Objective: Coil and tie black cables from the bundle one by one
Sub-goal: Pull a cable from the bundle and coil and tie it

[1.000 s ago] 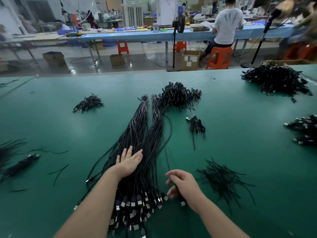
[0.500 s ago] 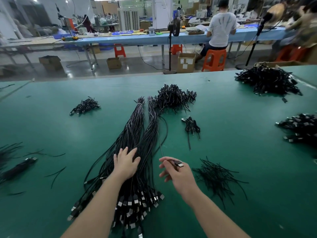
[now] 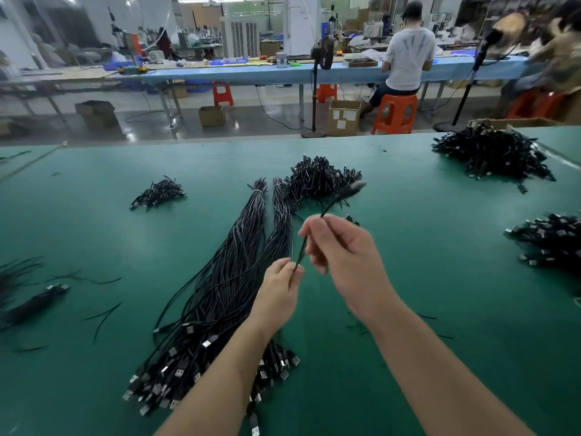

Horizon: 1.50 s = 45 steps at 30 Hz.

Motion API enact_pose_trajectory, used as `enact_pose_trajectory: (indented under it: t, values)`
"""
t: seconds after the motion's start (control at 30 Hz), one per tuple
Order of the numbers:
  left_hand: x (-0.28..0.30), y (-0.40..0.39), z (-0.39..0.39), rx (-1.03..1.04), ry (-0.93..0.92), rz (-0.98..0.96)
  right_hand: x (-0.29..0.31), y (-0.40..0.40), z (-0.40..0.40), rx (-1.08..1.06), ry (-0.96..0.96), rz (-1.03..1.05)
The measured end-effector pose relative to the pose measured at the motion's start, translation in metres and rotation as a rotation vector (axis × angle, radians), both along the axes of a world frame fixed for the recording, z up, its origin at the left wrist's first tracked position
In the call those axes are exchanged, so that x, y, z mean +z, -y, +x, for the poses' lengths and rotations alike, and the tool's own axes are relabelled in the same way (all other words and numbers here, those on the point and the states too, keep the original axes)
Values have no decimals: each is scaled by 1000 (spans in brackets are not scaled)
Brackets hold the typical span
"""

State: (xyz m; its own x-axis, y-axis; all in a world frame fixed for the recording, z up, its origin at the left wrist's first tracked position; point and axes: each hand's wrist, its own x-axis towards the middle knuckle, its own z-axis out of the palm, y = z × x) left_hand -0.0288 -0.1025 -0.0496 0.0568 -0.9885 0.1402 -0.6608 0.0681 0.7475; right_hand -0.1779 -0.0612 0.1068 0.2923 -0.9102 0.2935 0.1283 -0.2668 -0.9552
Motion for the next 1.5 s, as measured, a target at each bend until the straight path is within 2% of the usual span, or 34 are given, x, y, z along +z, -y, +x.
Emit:
enact_pose_trajectory:
  t: [0.17, 0.43, 0.63, 0.7, 0.77, 0.87, 0.93, 1.03, 1.13, 1.2, 1.33, 1.5]
  values:
    - [-11, -11, 7, -16, 89, 37, 35, 10, -16, -30, 111, 1]
    - [11, -18, 0, -145, 171, 38, 53, 20, -43, -128, 333, 45]
    - [10, -33, 0, -205, 195, 270, 81, 30, -66, -87, 539, -46]
    - [8, -35, 1, -204, 196, 298, 88, 34, -70, -99, 497, -49]
    - [15, -35, 5, -240, 181, 393, 87, 35, -68, -104, 367, -7]
    - [42, -35, 16, -461, 328, 681, 75, 34, -60, -136, 106, 69]
    - [67, -35, 22, -564, 322, 744, 65, 34, -54, -149, -22, 107]
    - [107, -35, 25, -561, 3, 570, 47, 31, -42, -103, -159, 144]
    - [137, -35, 12, -410, -382, 337, 29, 26, -31, -79, -248, 102]
    - [149, -37, -1, -382, -507, 256, 21, 23, -25, -89, -308, 60]
    - [150, -43, -13, -319, -372, 83, 12, 23, -21, -50, -282, 93]
    - [140, -47, -8, -284, -130, 141, 15, 33, -32, -100, -26, 260]
